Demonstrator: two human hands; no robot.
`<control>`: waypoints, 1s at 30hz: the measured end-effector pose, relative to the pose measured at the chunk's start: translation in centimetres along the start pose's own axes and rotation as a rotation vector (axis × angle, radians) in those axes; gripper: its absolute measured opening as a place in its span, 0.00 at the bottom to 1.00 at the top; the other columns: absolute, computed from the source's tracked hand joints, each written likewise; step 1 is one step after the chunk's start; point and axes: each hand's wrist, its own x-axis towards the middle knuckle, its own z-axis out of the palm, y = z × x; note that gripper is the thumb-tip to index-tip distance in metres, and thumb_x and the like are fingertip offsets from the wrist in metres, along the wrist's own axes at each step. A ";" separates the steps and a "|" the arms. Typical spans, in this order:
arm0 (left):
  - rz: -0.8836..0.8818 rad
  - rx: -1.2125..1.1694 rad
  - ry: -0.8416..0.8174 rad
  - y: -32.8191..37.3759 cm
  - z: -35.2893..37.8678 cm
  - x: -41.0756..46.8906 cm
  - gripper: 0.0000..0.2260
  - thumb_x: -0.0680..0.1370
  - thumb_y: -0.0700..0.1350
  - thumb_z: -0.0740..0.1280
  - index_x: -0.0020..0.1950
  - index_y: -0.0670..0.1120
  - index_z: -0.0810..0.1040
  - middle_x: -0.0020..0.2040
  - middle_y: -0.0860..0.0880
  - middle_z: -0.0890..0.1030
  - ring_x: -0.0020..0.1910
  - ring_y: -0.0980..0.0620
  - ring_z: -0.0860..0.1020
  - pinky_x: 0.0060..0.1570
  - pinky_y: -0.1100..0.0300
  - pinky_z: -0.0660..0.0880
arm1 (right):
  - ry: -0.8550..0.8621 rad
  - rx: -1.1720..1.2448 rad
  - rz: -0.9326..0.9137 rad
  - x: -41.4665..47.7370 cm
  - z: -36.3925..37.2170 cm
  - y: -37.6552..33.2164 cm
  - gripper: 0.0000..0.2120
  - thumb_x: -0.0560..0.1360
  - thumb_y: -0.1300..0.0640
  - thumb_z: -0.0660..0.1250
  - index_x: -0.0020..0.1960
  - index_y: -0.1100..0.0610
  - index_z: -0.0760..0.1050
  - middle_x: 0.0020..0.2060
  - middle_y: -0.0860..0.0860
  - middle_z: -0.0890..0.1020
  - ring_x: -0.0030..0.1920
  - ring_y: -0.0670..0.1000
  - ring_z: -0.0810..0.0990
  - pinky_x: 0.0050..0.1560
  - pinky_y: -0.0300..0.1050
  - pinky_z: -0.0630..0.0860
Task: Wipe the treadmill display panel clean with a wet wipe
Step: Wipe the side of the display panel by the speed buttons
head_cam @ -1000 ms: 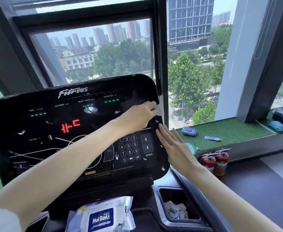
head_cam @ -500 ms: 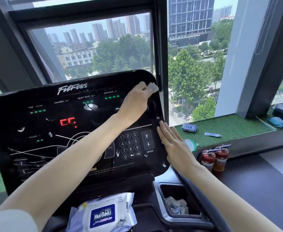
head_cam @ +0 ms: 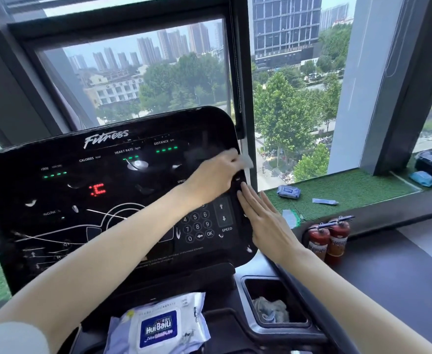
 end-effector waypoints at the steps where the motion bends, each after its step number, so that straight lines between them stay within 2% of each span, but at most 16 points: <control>1: -0.085 -0.006 0.076 -0.9 -0.4 0.6 0.18 0.76 0.31 0.59 0.63 0.47 0.72 0.42 0.51 0.66 0.34 0.54 0.67 0.33 0.59 0.73 | 0.010 0.005 0.003 -0.2 0.0 -0.1 0.39 0.61 0.72 0.57 0.73 0.66 0.57 0.74 0.60 0.57 0.74 0.56 0.54 0.73 0.48 0.47; 3: -0.214 -0.061 0.223 -2.0 -0.5 1.0 0.17 0.78 0.32 0.61 0.64 0.47 0.73 0.41 0.50 0.67 0.32 0.51 0.70 0.34 0.55 0.75 | 0.021 0.009 0.009 -0.8 0.1 -0.3 0.36 0.62 0.70 0.53 0.72 0.67 0.61 0.73 0.61 0.61 0.73 0.56 0.58 0.73 0.49 0.49; 4: -0.198 -0.070 0.206 -1.8 -0.1 0.8 0.17 0.77 0.32 0.61 0.64 0.46 0.73 0.41 0.49 0.68 0.33 0.51 0.71 0.34 0.55 0.75 | 0.013 0.002 0.007 -1.0 0.3 -0.5 0.35 0.63 0.69 0.52 0.71 0.67 0.62 0.72 0.61 0.62 0.73 0.56 0.59 0.72 0.49 0.49; 7: 0.067 -0.002 -0.044 1.3 1.9 -1.5 0.17 0.75 0.30 0.60 0.61 0.44 0.74 0.45 0.47 0.71 0.39 0.53 0.68 0.34 0.61 0.69 | -0.024 -0.039 0.003 -1.5 0.8 -0.7 0.33 0.63 0.67 0.52 0.69 0.68 0.65 0.70 0.62 0.65 0.72 0.57 0.61 0.72 0.50 0.49; 9: 0.090 0.005 -0.089 1.4 1.6 -1.7 0.17 0.75 0.30 0.59 0.60 0.45 0.74 0.46 0.47 0.71 0.39 0.51 0.69 0.33 0.60 0.69 | -0.030 -0.034 0.009 -1.5 0.9 -0.7 0.34 0.62 0.68 0.56 0.69 0.68 0.65 0.70 0.62 0.65 0.72 0.57 0.61 0.72 0.49 0.48; 12: -0.161 -0.044 0.169 -0.5 0.6 0.2 0.16 0.76 0.31 0.60 0.59 0.47 0.74 0.40 0.49 0.68 0.32 0.51 0.68 0.31 0.56 0.72 | -0.030 -0.008 0.013 -1.5 1.0 -0.7 0.36 0.61 0.70 0.58 0.71 0.67 0.62 0.72 0.61 0.62 0.73 0.56 0.58 0.73 0.48 0.47; 13: -0.194 -0.070 0.207 -0.6 0.7 0.3 0.15 0.77 0.31 0.61 0.59 0.47 0.74 0.40 0.49 0.68 0.31 0.51 0.68 0.31 0.56 0.73 | -0.029 0.001 0.018 -1.6 1.1 -0.8 0.36 0.61 0.70 0.58 0.71 0.67 0.62 0.72 0.61 0.62 0.73 0.56 0.58 0.73 0.48 0.46; 14: -0.167 -0.073 0.166 -0.1 0.9 0.2 0.16 0.76 0.31 0.61 0.59 0.47 0.74 0.40 0.50 0.67 0.32 0.52 0.69 0.31 0.58 0.72 | -0.028 0.006 0.022 -1.5 1.1 -0.8 0.36 0.62 0.69 0.58 0.71 0.67 0.63 0.72 0.61 0.62 0.73 0.55 0.57 0.73 0.48 0.46; 17: 0.060 -0.053 -0.063 2.5 2.3 -1.7 0.17 0.76 0.31 0.59 0.61 0.47 0.74 0.44 0.52 0.67 0.37 0.53 0.68 0.34 0.64 0.65 | -0.016 0.023 0.025 -1.5 1.1 -0.8 0.35 0.63 0.68 0.58 0.71 0.68 0.61 0.72 0.62 0.62 0.73 0.55 0.56 0.73 0.47 0.45; 18: 0.052 -0.058 -0.069 2.3 2.3 -1.7 0.18 0.76 0.31 0.59 0.61 0.47 0.74 0.44 0.52 0.66 0.36 0.54 0.66 0.34 0.64 0.65 | -0.011 0.021 0.021 -1.5 1.0 -0.8 0.35 0.64 0.68 0.58 0.71 0.67 0.61 0.72 0.62 0.62 0.73 0.54 0.56 0.73 0.47 0.45; 20: -0.077 -0.068 0.045 0.8 1.8 -0.6 0.19 0.76 0.31 0.59 0.61 0.50 0.72 0.41 0.52 0.66 0.30 0.54 0.66 0.31 0.61 0.69 | -0.012 0.009 0.016 -1.5 1.0 -0.9 0.35 0.63 0.70 0.59 0.71 0.68 0.61 0.72 0.61 0.62 0.73 0.55 0.56 0.73 0.48 0.45; 22: -0.208 -0.124 0.198 0.0 1.5 -0.2 0.17 0.76 0.30 0.61 0.57 0.50 0.71 0.39 0.50 0.68 0.29 0.51 0.68 0.29 0.55 0.73 | -0.017 0.004 0.017 -1.6 1.1 -0.9 0.36 0.62 0.71 0.62 0.71 0.68 0.61 0.72 0.61 0.61 0.73 0.55 0.56 0.73 0.48 0.44; 23: -0.193 -0.120 0.186 0.1 1.6 -0.3 0.17 0.75 0.31 0.62 0.56 0.50 0.71 0.39 0.50 0.68 0.30 0.52 0.68 0.28 0.56 0.72 | -0.021 0.004 0.020 -1.6 1.2 -0.9 0.36 0.62 0.71 0.62 0.71 0.68 0.62 0.72 0.62 0.62 0.73 0.56 0.57 0.73 0.48 0.45; 26: 0.035 -0.089 -0.041 1.6 2.2 -1.6 0.19 0.76 0.31 0.60 0.61 0.50 0.72 0.41 0.52 0.66 0.31 0.54 0.64 0.27 0.66 0.62 | -0.022 -0.011 0.016 -1.5 1.3 -0.8 0.34 0.62 0.70 0.57 0.70 0.69 0.63 0.72 0.62 0.62 0.73 0.57 0.58 0.72 0.50 0.46; 27: 0.016 -0.087 -0.050 1.2 2.0 -1.4 0.19 0.76 0.31 0.59 0.61 0.51 0.72 0.40 0.52 0.66 0.29 0.54 0.64 0.26 0.66 0.62 | -0.016 -0.018 0.013 -1.5 1.3 -0.8 0.34 0.62 0.70 0.56 0.70 0.69 0.63 0.72 0.62 0.62 0.73 0.57 0.58 0.72 0.50 0.47; 30: -0.224 -0.140 0.203 -0.6 1.9 -0.3 0.16 0.77 0.32 0.63 0.61 0.48 0.74 0.40 0.50 0.69 0.30 0.50 0.71 0.30 0.54 0.74 | -0.012 -0.023 0.009 -1.6 1.4 -0.8 0.35 0.63 0.72 0.58 0.71 0.68 0.62 0.72 0.61 0.61 0.73 0.56 0.56 0.72 0.50 0.46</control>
